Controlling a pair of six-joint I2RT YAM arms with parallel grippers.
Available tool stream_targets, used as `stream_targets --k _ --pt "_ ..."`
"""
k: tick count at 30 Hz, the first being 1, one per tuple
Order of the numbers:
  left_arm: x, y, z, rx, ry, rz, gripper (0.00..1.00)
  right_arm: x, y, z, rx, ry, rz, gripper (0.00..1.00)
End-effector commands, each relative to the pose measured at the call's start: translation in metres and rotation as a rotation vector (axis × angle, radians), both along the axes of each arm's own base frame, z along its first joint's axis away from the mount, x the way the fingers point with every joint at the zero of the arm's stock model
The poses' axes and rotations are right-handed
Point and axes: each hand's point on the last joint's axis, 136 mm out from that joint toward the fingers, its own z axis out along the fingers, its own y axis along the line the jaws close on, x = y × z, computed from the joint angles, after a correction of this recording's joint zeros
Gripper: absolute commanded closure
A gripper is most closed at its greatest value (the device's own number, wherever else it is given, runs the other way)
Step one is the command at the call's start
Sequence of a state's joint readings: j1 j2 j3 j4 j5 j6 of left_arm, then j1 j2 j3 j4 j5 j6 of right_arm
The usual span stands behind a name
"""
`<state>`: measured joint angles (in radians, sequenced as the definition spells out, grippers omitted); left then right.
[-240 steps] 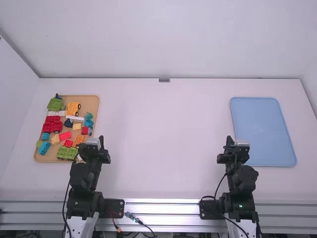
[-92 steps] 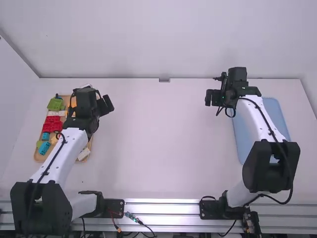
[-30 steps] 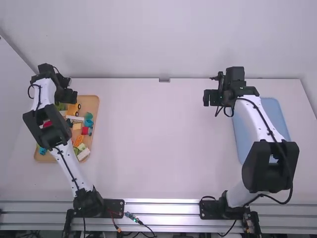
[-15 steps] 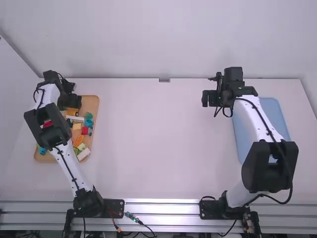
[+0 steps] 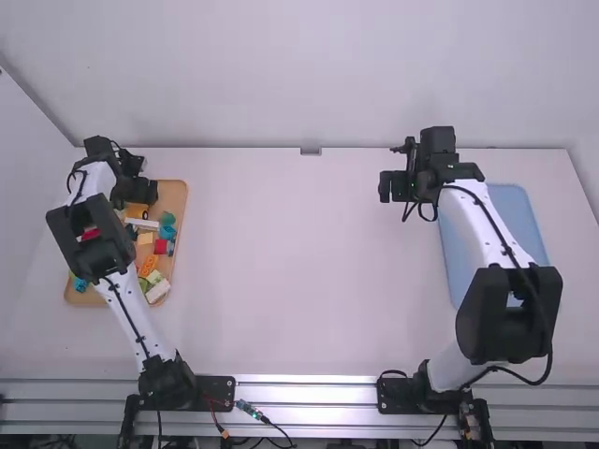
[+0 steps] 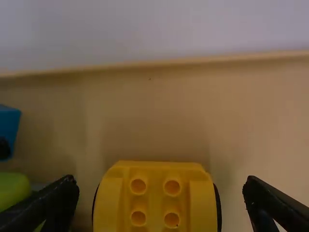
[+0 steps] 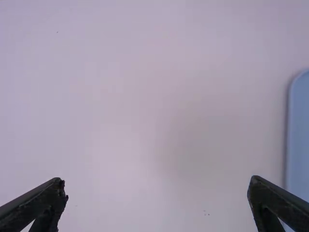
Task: Assemble lego blocks to make yellow taxi
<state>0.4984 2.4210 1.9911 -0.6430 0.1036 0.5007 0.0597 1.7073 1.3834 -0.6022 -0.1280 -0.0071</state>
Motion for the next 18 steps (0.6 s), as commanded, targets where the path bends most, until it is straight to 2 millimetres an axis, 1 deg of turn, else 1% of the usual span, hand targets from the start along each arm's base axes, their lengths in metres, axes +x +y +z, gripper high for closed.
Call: stream_targets --k 1,3,5,8,12,15,16,18 --pt "-0.006 -0.003 -0.011 -0.03 0.019 -0.003 0.09 0.005 0.001 0.007 0.003 -0.016 0.002 0.01" --pt "-0.007 -0.004 -0.013 -0.031 0.022 -0.003 0.09 0.004 0.001 0.006 0.003 -0.013 0.001 0.01" --pt "-0.008 -0.001 -0.017 -0.028 0.02 0.021 0.07 0.004 0.001 0.006 0.004 -0.012 0.0 0.01" --pt "-0.01 -0.002 -0.025 -0.031 0.023 0.02 0.06 0.004 0.001 0.006 0.004 -0.013 0.0 0.01" --pt "-0.01 -0.004 -0.033 -0.035 0.018 0.037 0.07 0.004 0.001 0.006 0.004 -0.013 -0.001 0.01" --pt "-0.01 -0.003 -0.035 -0.036 0.011 0.039 0.12 0.004 0.001 0.006 0.004 -0.013 0.0 0.01" --pt "-0.01 -0.004 -0.035 -0.036 0.012 0.037 0.16 0.004 0.001 0.006 0.005 -0.012 -0.001 0.01" --pt "-0.011 -0.002 -0.035 -0.024 0.019 0.045 0.2 0.004 0.001 0.006 0.004 -0.012 -0.001 0.01"
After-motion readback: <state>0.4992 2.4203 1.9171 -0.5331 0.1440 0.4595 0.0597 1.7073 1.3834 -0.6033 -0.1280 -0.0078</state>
